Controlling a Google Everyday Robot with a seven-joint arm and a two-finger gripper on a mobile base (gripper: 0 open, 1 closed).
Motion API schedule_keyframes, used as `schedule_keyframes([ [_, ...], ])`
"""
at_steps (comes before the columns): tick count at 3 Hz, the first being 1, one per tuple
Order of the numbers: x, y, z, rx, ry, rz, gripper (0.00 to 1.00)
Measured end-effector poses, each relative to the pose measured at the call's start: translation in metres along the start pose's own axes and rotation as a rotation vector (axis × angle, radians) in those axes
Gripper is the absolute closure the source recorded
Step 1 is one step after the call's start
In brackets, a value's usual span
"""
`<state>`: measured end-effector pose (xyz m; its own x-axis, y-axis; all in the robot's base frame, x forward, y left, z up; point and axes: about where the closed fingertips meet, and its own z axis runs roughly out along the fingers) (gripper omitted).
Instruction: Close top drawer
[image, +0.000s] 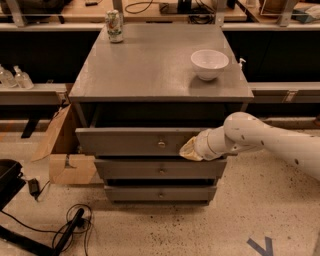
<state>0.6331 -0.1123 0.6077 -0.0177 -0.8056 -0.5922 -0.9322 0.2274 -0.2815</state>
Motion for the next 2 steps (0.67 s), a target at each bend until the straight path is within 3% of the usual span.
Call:
schedule_keyframes([
  [2,-0.015,-0.038,0.021,0.064,-0.039,0.029,1.0],
])
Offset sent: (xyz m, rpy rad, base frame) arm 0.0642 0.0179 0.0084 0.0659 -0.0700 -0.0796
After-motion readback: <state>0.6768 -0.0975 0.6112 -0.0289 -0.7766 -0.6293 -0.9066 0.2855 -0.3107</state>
